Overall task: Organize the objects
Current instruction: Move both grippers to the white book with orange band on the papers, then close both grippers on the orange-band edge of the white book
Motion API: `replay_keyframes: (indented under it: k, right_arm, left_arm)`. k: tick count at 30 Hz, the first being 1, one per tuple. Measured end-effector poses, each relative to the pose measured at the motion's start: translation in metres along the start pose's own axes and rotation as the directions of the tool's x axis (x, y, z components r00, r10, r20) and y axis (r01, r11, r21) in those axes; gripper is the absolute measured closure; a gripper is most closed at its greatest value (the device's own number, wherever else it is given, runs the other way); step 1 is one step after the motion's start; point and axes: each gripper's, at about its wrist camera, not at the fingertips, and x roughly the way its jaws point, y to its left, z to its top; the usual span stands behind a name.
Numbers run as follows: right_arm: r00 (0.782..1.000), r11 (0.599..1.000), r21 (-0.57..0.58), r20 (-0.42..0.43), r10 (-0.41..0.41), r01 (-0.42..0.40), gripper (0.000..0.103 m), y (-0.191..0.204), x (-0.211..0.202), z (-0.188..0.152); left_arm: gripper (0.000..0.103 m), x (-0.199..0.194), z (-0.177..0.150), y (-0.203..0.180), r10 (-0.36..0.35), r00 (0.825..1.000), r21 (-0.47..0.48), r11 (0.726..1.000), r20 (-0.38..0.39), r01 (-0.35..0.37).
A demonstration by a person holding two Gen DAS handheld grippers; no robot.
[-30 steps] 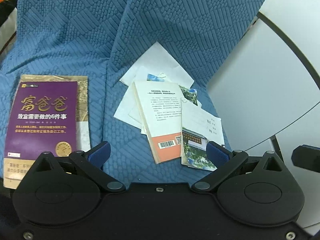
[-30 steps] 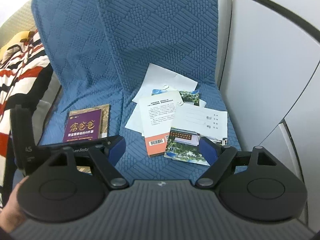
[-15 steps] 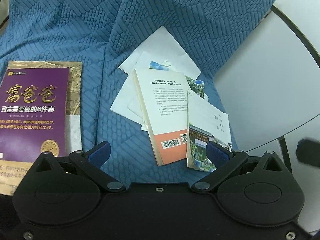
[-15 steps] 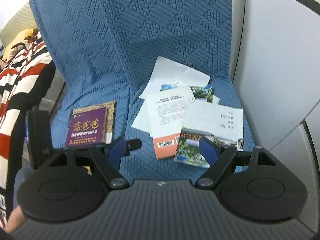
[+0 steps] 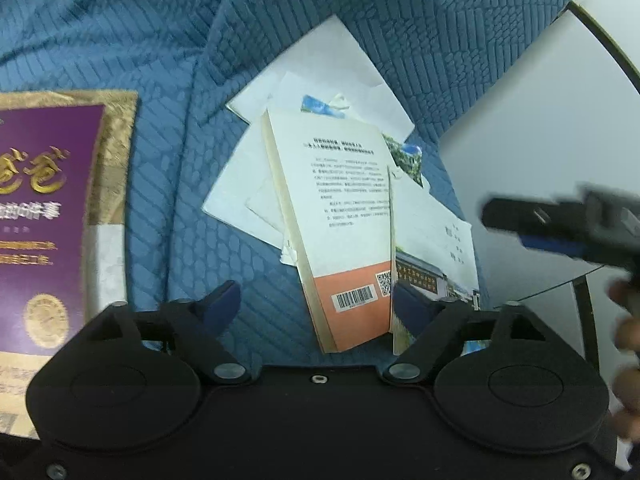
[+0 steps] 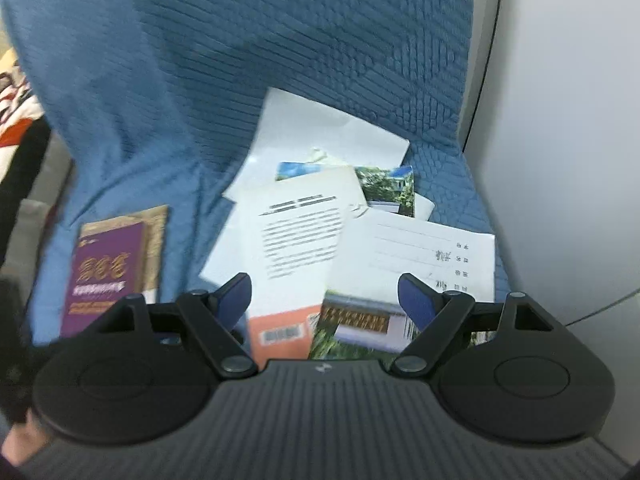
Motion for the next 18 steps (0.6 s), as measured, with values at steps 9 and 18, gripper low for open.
replay_keyframes:
  k: [9, 18]
  right_arm:
    - [0.995, 0.995, -0.019, -0.036, 0.097, -0.097, 0.022, -0.019, 0.088, 0.035]
    - [0.997, 0.990, -0.128, -0.045, 0.058, -0.063, 0.040, -0.011, 0.134, 0.060]
  left_arm:
    - [0.075, 0.034, -0.008, 0.001, -0.049, 0.996, 0.009, 0.999, -0.071, 0.050]
    - [0.077, 0.037, -0.014, 0.002, -0.086, 0.995, -0.002, 0.996, -0.056, 0.086]
